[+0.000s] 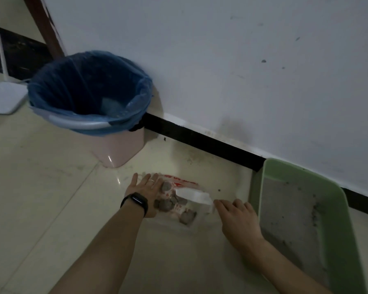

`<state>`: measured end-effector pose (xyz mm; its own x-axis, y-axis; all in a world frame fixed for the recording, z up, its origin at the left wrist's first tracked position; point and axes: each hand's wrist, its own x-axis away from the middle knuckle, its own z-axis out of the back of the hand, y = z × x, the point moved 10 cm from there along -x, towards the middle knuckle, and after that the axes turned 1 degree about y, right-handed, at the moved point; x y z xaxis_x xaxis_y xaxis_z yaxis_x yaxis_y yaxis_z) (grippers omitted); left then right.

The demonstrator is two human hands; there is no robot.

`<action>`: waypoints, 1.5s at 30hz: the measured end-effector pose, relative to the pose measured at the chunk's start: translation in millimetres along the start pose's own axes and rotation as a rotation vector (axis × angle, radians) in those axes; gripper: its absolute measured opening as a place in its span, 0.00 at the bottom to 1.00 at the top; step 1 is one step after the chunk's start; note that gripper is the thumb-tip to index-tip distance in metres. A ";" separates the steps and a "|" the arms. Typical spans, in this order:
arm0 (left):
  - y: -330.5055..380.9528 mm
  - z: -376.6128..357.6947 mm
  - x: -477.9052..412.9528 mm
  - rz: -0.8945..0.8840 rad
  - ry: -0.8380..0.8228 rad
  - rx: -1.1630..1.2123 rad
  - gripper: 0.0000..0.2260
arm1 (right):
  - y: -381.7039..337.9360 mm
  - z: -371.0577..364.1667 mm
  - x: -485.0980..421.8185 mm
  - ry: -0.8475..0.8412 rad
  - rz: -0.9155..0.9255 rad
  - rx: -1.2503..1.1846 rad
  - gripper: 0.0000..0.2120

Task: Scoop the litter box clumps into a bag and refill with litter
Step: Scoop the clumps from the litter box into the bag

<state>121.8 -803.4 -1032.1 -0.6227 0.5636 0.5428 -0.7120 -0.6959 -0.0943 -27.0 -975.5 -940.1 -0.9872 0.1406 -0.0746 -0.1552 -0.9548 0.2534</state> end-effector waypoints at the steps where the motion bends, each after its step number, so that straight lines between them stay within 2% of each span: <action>1: -1.0 0.3 -1.2 0.001 0.004 0.001 0.46 | 1.7 -0.6 0.3 -0.003 -0.012 -0.021 0.18; 4: 2.0 1.0 -3.2 -0.007 0.009 -0.004 0.46 | 4.9 -5.9 3.1 -0.074 -0.051 -0.081 0.24; 7: 7.3 2.5 -6.9 -0.012 0.024 0.002 0.45 | 16.0 -5.3 8.0 -0.149 -0.142 -0.220 0.19; 10: 17.1 10.6 -12.8 -0.023 0.044 0.033 0.44 | 47.5 -4.3 20.2 -0.227 -0.367 -0.600 0.13; 13: 33.8 28.8 -18.9 -0.035 0.083 0.141 0.43 | 95.8 4.3 48.2 -0.190 -0.644 -1.036 0.07; 15: 55.8 46.3 -23.7 -0.070 0.125 0.193 0.42 | 133.6 12.0 75.3 -0.141 -0.775 -1.136 0.05; 17: 90.5 63.2 -28.4 -0.127 0.175 0.230 0.38 | 175.8 17.8 110.9 -0.103 -0.877 -1.075 0.05; 19: 135.9 77.1 -30.5 -0.205 0.221 0.282 0.35 | 218.0 14.2 150.8 -0.135 -0.961 -0.897 0.06; 23: 234.7 89.1 -25.9 -0.343 0.253 0.351 0.31 | 265.9 -16.7 221.8 -0.493 -0.969 -0.502 0.09; 27: 301.7 83.2 -20.2 -0.337 0.255 0.463 0.29 | 273.5 -35.5 253.4 -0.738 -0.903 -0.407 0.18; 30: 312.1 74.6 -15.5 -0.278 0.321 0.468 0.30 | 269.3 -50.4 255.5 -0.787 -0.862 -0.455 0.30; 31: 311.5 72.7 -14.0 -0.269 0.345 0.453 0.32 | 261.0 -57.6 252.7 -0.813 -0.832 -0.487 0.29; 35: 312.2 71.8 -12.9 -0.268 0.393 0.439 0.34 | 209.6 -96.3 232.6 -0.890 -0.789 -0.754 0.13; 38: 315.5 72.2 -12.6 -0.267 0.404 0.477 0.35 | 197.9 -114.3 222.9 -0.829 -0.871 -0.933 0.09; 41: 314.2 69.9 -14.5 -0.266 0.404 0.482 0.36 | 192.6 -119.4 224.7 -0.749 -1.022 -1.214 0.09; 45: 316.1 68.3 -15.5 -0.265 0.410 0.473 0.36 | 179.3 -130.6 222.0 -0.711 -1.057 -1.215 0.10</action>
<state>-71.4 -1062.5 -1013.3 -0.5861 0.8000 0.1281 -0.6970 -0.5784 0.4239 -269.3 -1149.6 -1037.2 -0.3645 0.5323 0.7641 -0.8962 0.0224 -0.4432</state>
